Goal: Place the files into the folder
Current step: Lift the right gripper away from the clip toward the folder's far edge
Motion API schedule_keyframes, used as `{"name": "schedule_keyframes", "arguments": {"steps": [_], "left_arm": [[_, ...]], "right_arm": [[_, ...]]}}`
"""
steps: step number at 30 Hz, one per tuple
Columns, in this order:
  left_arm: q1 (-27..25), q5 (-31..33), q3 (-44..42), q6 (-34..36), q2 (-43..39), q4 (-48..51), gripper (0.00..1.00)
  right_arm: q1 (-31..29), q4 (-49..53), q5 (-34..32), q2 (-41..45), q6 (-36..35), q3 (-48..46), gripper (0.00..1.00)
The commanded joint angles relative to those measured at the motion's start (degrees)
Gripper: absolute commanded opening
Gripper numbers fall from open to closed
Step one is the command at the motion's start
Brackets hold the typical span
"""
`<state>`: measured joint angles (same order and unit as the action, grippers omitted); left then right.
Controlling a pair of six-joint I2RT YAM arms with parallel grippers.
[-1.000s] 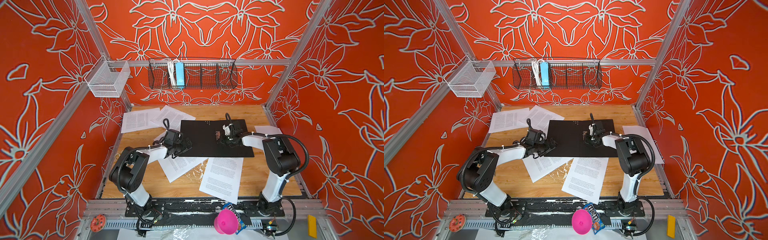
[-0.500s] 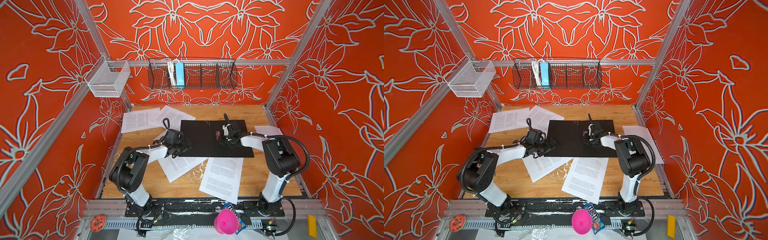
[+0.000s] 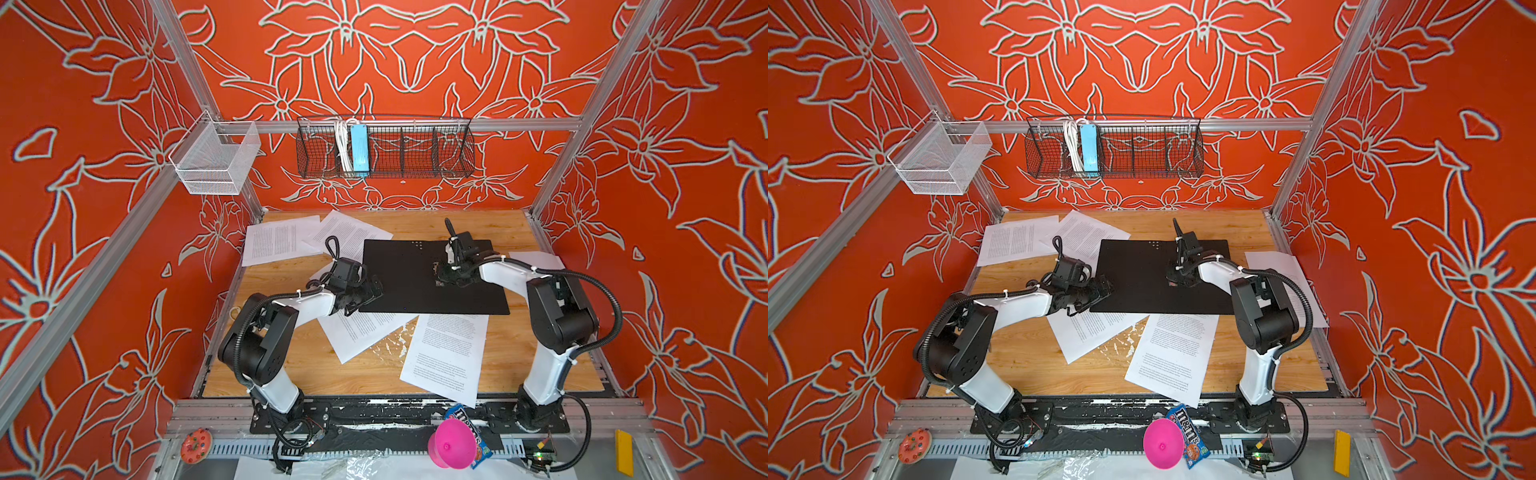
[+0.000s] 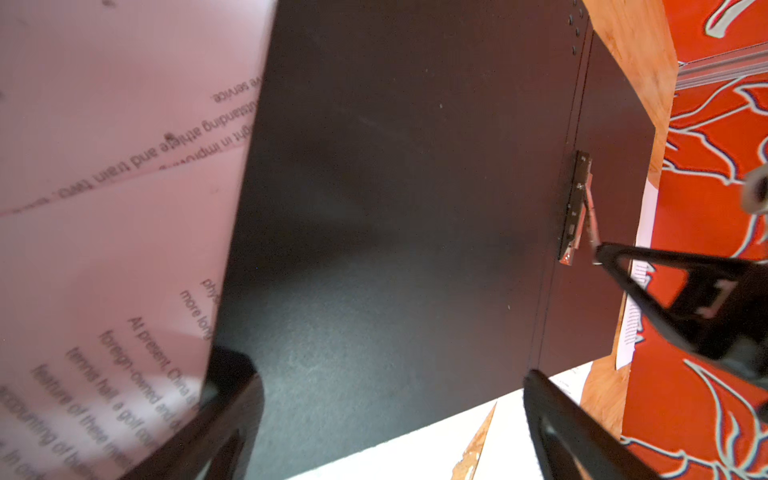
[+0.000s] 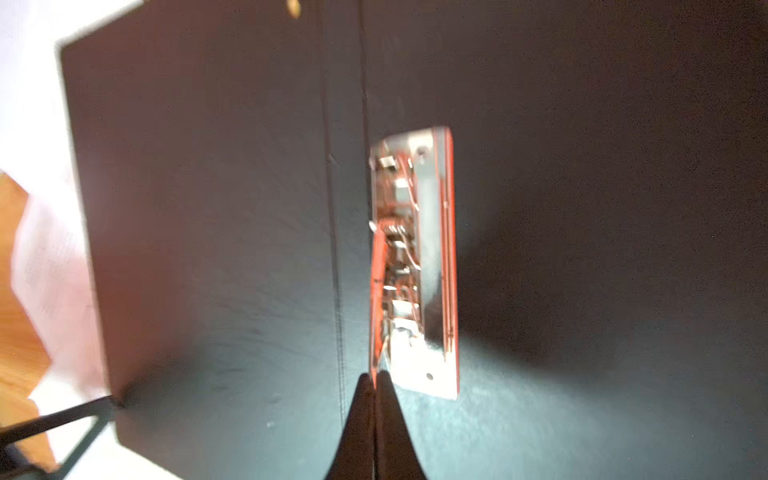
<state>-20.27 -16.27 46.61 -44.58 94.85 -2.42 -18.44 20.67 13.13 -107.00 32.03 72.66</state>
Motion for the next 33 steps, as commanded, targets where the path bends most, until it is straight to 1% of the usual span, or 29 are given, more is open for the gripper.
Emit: {"name": "schedule_keyframes", "arguments": {"steps": [1, 3, 4, 6, 7, 9, 12, 15, 17, 19, 21, 23, 25, 29, 33], "left_arm": [[-0.1, 1.95, -1.04, 0.28, 3.24, 6.04, 0.98], [-0.07, 0.9, -1.24, 0.53, 3.24, 4.56, 0.98], [-0.09, 0.2, -1.42, 0.54, 3.24, 3.42, 0.98], [-0.12, -1.44, -1.95, 0.54, 3.48, 0.98, 0.98], [-0.1, -2.01, -2.05, 0.54, 3.74, 0.32, 0.98], [-0.12, -2.92, -2.14, 0.57, 4.11, -0.48, 0.98], [-0.09, -3.27, -2.05, 0.76, 4.23, -0.57, 0.98], [-0.09, -4.06, -1.87, 0.68, 4.2, -0.57, 0.98], [-0.07, -4.63, -1.87, 0.37, 4.36, -0.73, 0.98], [-0.12, -5.0, -1.87, 0.3, 4.44, -0.75, 0.98], [-0.11, -4.82, -1.87, 0.28, 4.45, -0.66, 0.98], [-0.12, -4.89, -1.96, 0.32, 4.55, -0.88, 0.98], [-0.12, -5.27, -1.87, 0.37, 4.8, -1.25, 0.98], [-0.11, -5.99, -1.79, 0.54, 5.56, -2.02, 0.98], [-0.1, -5.55, -1.79, 0.54, 5.57, -1.8, 0.98]], "right_arm": [[1.02, 8.55, 3.26, -3.07, -3.51, 10.43, 0.0], [1.2, 10.18, 7.88, -5.73, -5.91, 16.62, 0.37], [1.29, 10.28, 7.74, -6.66, -6.75, 18.77, 0.45], [1.96, 11.63, 6.7, -8.45, -8.39, 23.48, 0.57], [2.61, 11.84, 7.71, -9.09, -8.71, 25.4, 0.6], [3.23, 10.75, 8.36, -8.22, -9.0, 25.63, 0.63], [3.19, 8.66, 6.68, -3.01, -8.06, 20.11, 0.63], [2.97, 10.35, 2.07, 2.12, -6.49, 12.8, 0.61], [2.97, 9.32, -0.06, 5.16, -5.44, 6.66, 0.55], [2.9, 8.0, 0.42, 6.42, -4.91, 2.33, 0.46], [2.67, 6.73, 2.98, 5.92, -4.71, -0.26, 0.34], [2.1, 4.37, 5.68, 4.42, -4.44, -1.42, 0.3], [1.33, 3.98, 7.01, 1.79, -4.81, 0.12, 0.29], [0.59, 4.32, 9.05, -5.47, -4.96, 7.06, 0.27], [0.86, 7.03, 8.47, -13.18, -6.47, 18.04, 0.25]]}}
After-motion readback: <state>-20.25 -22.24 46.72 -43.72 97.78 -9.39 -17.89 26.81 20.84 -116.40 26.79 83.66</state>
